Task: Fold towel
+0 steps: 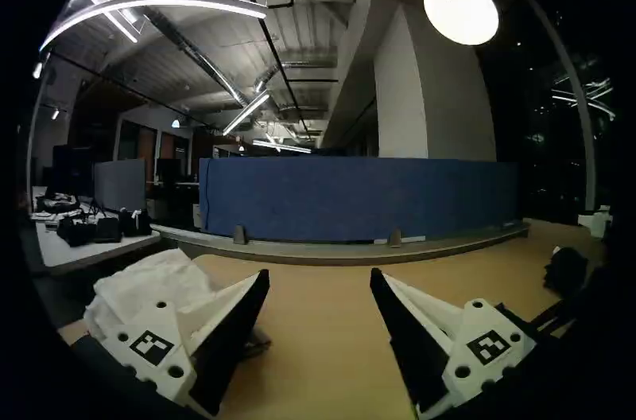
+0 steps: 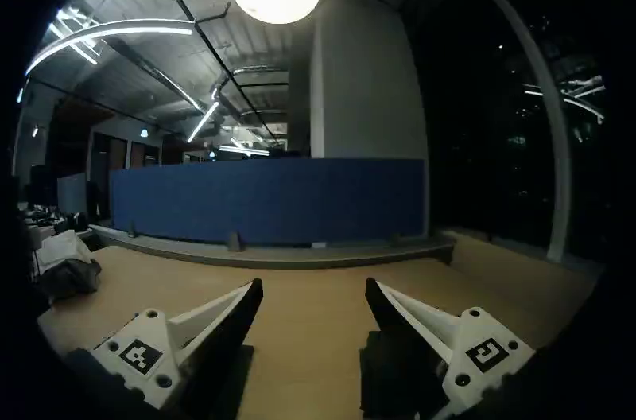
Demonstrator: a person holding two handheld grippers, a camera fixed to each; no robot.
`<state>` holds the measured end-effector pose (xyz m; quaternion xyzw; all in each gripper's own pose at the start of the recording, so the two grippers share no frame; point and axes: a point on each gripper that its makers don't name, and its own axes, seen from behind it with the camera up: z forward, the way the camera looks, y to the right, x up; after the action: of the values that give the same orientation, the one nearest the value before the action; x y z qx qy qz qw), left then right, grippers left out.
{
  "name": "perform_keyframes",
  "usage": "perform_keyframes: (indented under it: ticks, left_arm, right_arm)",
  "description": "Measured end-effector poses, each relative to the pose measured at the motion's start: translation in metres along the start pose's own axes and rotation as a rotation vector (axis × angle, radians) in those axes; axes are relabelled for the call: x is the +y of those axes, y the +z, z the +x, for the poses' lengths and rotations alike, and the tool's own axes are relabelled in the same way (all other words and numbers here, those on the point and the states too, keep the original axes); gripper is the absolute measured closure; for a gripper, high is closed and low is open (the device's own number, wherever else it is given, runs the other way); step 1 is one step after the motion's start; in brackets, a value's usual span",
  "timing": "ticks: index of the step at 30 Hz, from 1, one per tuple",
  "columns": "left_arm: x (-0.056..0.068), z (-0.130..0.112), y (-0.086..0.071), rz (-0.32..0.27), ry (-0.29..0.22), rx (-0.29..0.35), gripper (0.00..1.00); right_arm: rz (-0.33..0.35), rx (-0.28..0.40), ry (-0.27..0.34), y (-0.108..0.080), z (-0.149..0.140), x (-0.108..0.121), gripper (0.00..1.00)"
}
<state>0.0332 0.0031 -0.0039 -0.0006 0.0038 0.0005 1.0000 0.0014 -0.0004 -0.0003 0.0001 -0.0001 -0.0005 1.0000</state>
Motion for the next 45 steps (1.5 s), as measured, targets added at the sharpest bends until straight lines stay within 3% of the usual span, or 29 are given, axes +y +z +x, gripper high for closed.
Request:
perform_keyframes:
  ticks: [9, 15, 21, 27, 36, 45]
  left_arm:
    - [0.002, 0.082, -0.006, -0.020, -0.008, -0.003, 0.06]
    - [0.010, 0.091, -0.005, -0.057, 0.011, -0.038, 0.06]
    - [0.027, 0.075, -0.012, -0.128, 0.031, -0.105, 0.06]
    - [0.046, 0.042, -0.025, -0.245, 0.073, -0.211, 0.06]
    - [0.076, -0.001, -0.053, -0.433, 0.150, -0.359, 0.06]
    - [0.096, -0.042, -0.081, -0.558, 0.198, -0.492, 0.06]
  right_arm:
    - [0.000, 0.002, -0.028, -0.006, 0.063, -0.008, 0.00]
    - [0.017, -0.021, -0.031, -0.005, 0.077, -0.012, 0.00]
    - [0.083, -0.089, -0.062, -0.012, 0.068, -0.026, 0.00]
    - [0.192, -0.183, -0.095, -0.025, 0.049, -0.048, 0.00]
    - [0.377, -0.350, -0.149, -0.049, 0.013, -0.080, 0.00]
    - [0.498, -0.480, -0.232, -0.077, -0.023, -0.097, 0.00]
